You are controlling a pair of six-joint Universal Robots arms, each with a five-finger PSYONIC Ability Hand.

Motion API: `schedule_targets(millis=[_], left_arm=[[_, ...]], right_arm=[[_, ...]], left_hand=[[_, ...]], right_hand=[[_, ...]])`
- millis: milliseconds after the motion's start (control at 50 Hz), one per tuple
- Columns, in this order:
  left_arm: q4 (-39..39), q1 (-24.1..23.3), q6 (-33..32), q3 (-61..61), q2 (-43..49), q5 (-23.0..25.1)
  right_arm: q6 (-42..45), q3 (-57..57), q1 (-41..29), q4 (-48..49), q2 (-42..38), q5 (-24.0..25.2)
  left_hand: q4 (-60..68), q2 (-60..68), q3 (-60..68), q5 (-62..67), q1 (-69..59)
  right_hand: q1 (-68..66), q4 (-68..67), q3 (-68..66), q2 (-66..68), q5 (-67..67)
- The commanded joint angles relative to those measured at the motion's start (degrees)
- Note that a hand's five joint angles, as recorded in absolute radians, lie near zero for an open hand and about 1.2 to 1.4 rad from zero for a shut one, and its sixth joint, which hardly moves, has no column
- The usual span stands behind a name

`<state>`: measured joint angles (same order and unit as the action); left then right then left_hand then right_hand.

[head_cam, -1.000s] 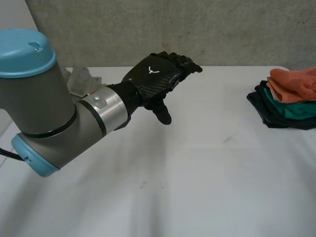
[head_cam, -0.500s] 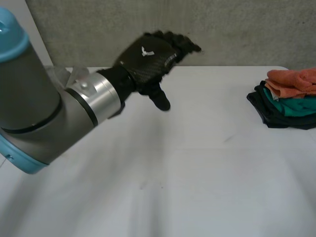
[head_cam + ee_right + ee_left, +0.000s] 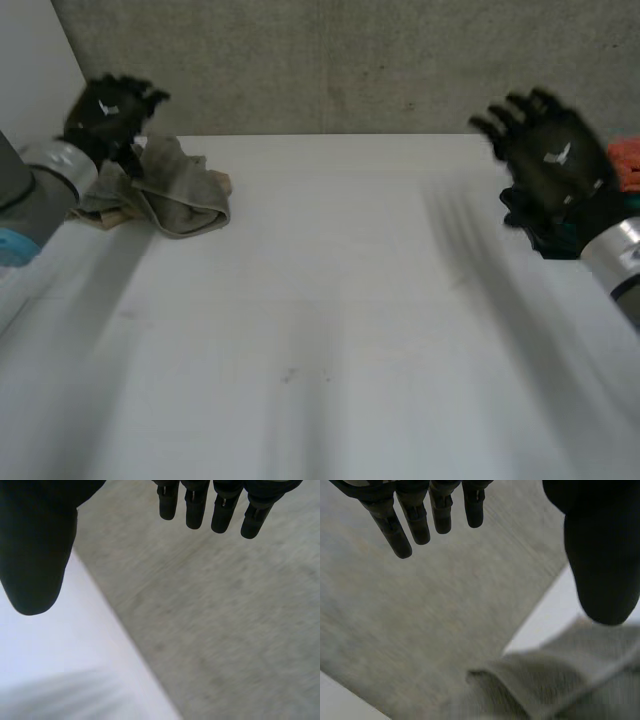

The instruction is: Fold the laundry.

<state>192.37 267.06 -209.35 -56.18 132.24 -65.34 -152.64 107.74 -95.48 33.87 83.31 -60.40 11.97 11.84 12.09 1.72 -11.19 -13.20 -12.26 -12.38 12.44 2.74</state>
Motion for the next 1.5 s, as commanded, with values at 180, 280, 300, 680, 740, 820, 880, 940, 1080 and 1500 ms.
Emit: schedule_targets(millis=[180,280,300,680,740,820,880,940,1080,1500], left_arm=[[5.3,2.2,-3.0,21.1,27.4,6.5],[7.7,2.2,-3.2,21.0,28.3,6.2],[8.3,2.1,-3.3,20.5,28.1,6.1],[22.0,-19.6,14.8,-25.3,-17.2,1.0],[20.7,-25.6,17.9,-28.4,-18.8,1.2],[20.2,-32.9,18.1,-28.0,-13.5,0.7],[18.5,-37.0,17.1,-24.6,-6.6,0.6],[14.3,-38.4,15.4,-21.5,-3.3,0.5],[8.5,-39.7,9.2,-21.2,-7.9,0.2],[-6.2,-21.4,2.0,-36.2,-20.2,-7.9]], right_arm=[[4.1,7.2,0.7,-7.9,0.1,-3.2],[4.1,8.0,0.9,-8.0,0.0,-3.3],[4.1,8.0,1.1,-8.0,0.0,-3.3],[3.1,6.9,3.2,-9.4,4.0,-5.9],[3.1,6.0,3.1,-10.8,4.7,-7.5],[3.0,4.9,2.8,-13.0,4.7,-9.1],[3.0,4.8,2.6,-14.1,4.2,-9.4],[3.1,4.8,2.5,-14.4,3.8,-9.4],[3.2,3.8,2.8,-15.9,3.5,-8.9],[21.8,-2.0,-3.2,-31.2,-1.6,10.1]], left_hand=[[25.1,25.2,24.9,25.3,-25.8],[55.4,55.5,55.3,55.6,-56.2],[63.1,63.2,63.0,63.3,-63.9],[68.0,68.2,67.9,68.3,-68.8],[68.0,68.2,67.9,68.3,-68.8],[68.0,68.2,67.9,68.3,-68.8],[61.6,61.7,61.4,61.8,-62.3],[31.1,31.2,31.0,31.4,-31.9],[0.1,0.2,0.0,0.3,-0.9],[7.0,7.1,6.9,7.2,-7.8]], right_hand=[[3.2,2.3,2.4,-2.4,-2.7],[3.2,2.3,2.4,-2.4,-2.7],[3.2,2.3,2.4,-2.4,-2.7],[3.2,2.3,2.4,-2.4,-2.7],[3.2,2.3,2.4,-2.4,-2.7],[3.2,2.3,2.4,-2.4,-2.7],[3.2,2.3,2.4,-2.4,-2.7],[3.2,2.3,2.4,-2.4,-2.7],[3.2,2.3,2.4,-2.4,-2.7],[3.1,2.2,2.3,-2.4,-2.7]])
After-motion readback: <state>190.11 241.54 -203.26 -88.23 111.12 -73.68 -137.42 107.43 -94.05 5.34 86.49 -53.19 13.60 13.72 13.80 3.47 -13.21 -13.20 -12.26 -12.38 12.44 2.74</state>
